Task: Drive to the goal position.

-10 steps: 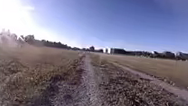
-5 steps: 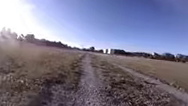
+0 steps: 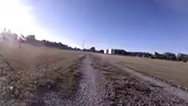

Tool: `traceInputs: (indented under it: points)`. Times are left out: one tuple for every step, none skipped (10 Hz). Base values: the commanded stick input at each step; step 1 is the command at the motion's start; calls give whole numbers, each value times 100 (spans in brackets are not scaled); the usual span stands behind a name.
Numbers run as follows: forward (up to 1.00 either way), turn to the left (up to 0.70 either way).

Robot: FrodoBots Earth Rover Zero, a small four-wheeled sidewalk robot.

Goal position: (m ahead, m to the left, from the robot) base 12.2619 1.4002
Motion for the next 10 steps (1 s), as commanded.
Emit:
traceInputs:
  points:
    - [50, 0]
    - [50, 0]
    - [50, 0]
    - [50, 0]
    - [50, 0]
    - [50, 0]
    - [50, 0]
    - [50, 0]
    - [50, 0]
    - [50, 0]
